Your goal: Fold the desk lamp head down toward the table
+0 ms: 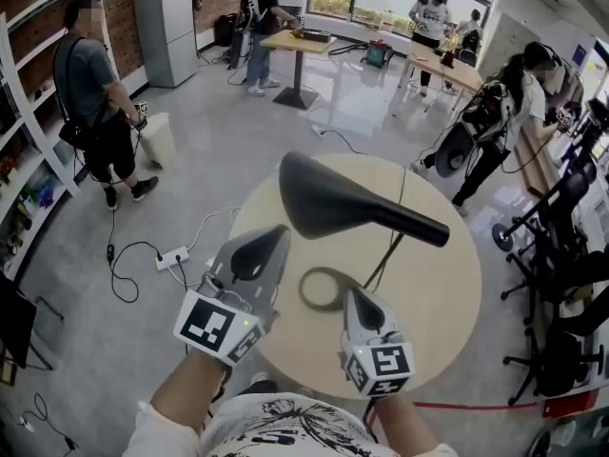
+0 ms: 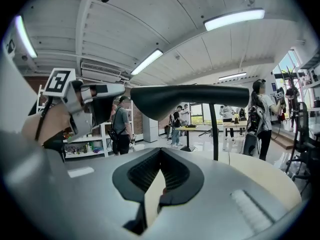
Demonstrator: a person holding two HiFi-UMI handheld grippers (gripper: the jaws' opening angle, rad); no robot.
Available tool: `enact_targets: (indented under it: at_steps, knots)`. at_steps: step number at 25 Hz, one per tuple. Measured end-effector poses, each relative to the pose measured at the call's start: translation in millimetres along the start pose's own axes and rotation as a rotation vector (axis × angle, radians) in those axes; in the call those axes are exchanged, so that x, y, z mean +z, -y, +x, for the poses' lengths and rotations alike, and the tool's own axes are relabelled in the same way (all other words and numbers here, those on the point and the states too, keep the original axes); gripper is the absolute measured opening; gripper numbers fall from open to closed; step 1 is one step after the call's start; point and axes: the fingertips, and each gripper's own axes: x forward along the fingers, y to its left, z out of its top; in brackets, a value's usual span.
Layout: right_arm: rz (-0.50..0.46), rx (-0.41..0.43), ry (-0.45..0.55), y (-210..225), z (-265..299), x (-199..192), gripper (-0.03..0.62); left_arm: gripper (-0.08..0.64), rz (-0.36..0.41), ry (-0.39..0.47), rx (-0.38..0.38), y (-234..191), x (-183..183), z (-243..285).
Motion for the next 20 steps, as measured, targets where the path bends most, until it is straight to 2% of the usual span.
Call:
enact_targets:
  at_steps: [3,6,11,16,20]
  knots:
    - [0.010,-0.007,-0.001,-2.2,9.2,0.8,0.009,0.005,0.035,0.029,-0.013,-11.8,23.0,15.8]
    - [0.015,-0.009,0.001,-1.6,13.4,0.7,0.009,0.005,0.010,0.038,-0.033,-19.1,33.8,28.8]
    - [0.019,-0.017,0.007,-0.7,20.2,5.9,0.009,0.005,-0.015,0.022,-0.042,-27.8,31.3,37.9]
    - [0.026,-0.020,-0.007,-5.7,25.6,1.5,0.009,0.005,0.013,0.006,-0.073,-23.5,28.6,47.9]
    - [0.031,-0.024,-0.024,-12.7,27.3,-7.2,0.008,0.005,0.033,0.004,-0.061,-29.2,23.9,41.6]
